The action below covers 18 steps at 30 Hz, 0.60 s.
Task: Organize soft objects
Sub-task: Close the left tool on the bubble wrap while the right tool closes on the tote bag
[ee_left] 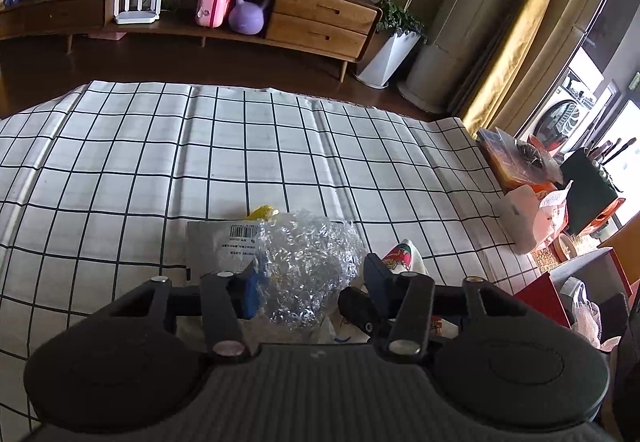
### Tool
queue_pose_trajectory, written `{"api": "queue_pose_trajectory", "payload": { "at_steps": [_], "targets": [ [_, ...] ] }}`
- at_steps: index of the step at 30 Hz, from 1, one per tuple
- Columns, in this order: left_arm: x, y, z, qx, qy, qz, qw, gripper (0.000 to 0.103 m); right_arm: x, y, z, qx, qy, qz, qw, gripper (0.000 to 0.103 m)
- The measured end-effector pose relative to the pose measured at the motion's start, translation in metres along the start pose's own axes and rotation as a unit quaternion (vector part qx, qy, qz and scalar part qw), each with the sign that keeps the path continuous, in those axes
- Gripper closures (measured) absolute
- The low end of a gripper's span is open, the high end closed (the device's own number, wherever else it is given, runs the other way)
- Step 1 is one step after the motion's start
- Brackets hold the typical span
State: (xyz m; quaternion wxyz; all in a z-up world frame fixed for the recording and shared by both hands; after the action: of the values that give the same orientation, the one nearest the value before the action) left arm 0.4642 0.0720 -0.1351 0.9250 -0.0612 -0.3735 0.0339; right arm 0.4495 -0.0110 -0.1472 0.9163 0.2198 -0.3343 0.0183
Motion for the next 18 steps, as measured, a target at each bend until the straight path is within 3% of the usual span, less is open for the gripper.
{"api": "queue_pose_trajectory", "payload": {
  "at_steps": [7, 10, 18],
  "targets": [
    [-0.001, -0.003, 0.006, -0.001, -0.006, -0.010, 0.9999, 0.075, -0.001, -0.004, 0.008, 0.013, -0.005, -0.008, 1.000, 0.059],
    [0.000, -0.008, 0.011, -0.002, -0.012, -0.018, 0.9998, 0.085, 0.000, -0.009, 0.016, 0.019, -0.010, -0.017, 1.000, 0.063],
    [0.002, -0.019, 0.030, -0.008, -0.030, -0.036, 0.9989, 0.094, -0.003, -0.018, 0.054, 0.041, -0.024, -0.024, 0.999, 0.065]
  ]
}}
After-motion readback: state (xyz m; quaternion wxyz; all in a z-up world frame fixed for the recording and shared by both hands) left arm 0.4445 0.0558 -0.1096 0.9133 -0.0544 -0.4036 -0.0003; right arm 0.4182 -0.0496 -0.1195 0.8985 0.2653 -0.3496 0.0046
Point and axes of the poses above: each gripper's, at about its wrist camera, not at the fingertips, and z roughly against the way its jaws point, y to its left, x to its top, the point moved 9 cm from there along -z, roughly the way its jaws point, and after that the axes turned 14 degrees about -z, right-handed, at the moved point
